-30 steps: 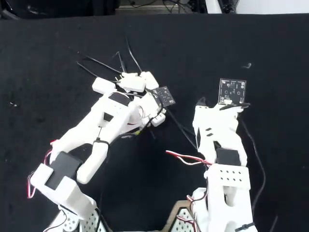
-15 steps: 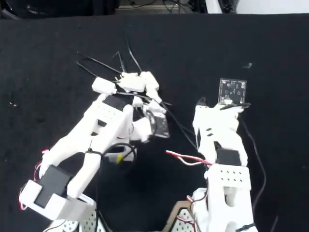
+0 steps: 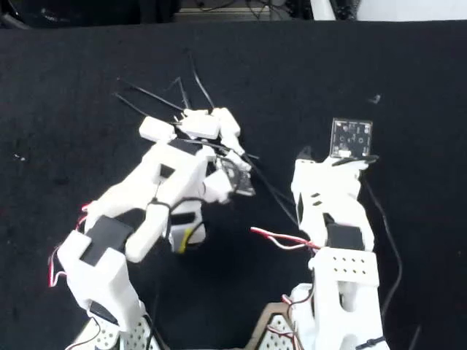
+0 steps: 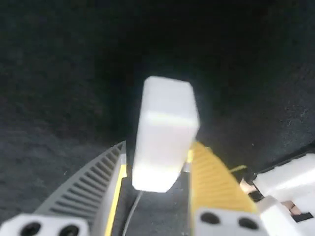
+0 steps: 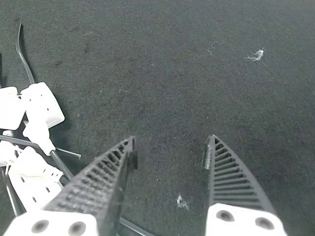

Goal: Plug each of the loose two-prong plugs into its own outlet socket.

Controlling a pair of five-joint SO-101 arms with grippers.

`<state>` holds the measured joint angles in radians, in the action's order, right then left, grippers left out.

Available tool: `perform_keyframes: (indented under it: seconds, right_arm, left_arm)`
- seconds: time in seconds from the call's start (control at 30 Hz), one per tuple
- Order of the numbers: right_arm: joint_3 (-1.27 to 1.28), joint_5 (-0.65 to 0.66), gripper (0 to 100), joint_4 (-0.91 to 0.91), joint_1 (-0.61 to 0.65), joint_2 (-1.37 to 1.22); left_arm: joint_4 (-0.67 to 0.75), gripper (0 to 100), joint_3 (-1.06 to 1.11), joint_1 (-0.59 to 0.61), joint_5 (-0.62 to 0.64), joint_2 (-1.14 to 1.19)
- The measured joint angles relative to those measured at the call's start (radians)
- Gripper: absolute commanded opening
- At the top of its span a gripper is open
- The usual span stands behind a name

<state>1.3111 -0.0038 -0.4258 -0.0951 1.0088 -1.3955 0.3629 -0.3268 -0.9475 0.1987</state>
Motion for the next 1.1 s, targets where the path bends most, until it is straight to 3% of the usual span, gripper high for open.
perform_keyframes:
  seconds: [0.27,0.53,0.73,0.87,1.03,1.1]
  right_arm:
    - [0.000,0.000,22.9,0.000,0.000,0.000]
    - [0.000,0.000,22.9,0.000,0.000,0.000]
    - [0.000,0.000,22.9,0.000,0.000,0.000]
    - [0.000,0.000,22.9,0.000,0.000,0.000]
    - [0.000,0.000,22.9,0.000,-0.003,0.000]
    - [0.000,0.000,22.9,0.000,-0.048,0.000]
  left_arm:
    - [-0.123,17,-0.204,0.094,0.009,0.011]
    - [-0.043,17,-0.221,0.141,0.069,0.015]
    - [-0.034,18,-0.221,0.144,0.095,-0.160]
    - [0.109,18,-0.207,0.157,0.302,-0.219]
    - [0.407,18,-0.058,0.074,0.763,-0.212]
    - [0.508,18,-0.018,0.014,0.890,-0.206]
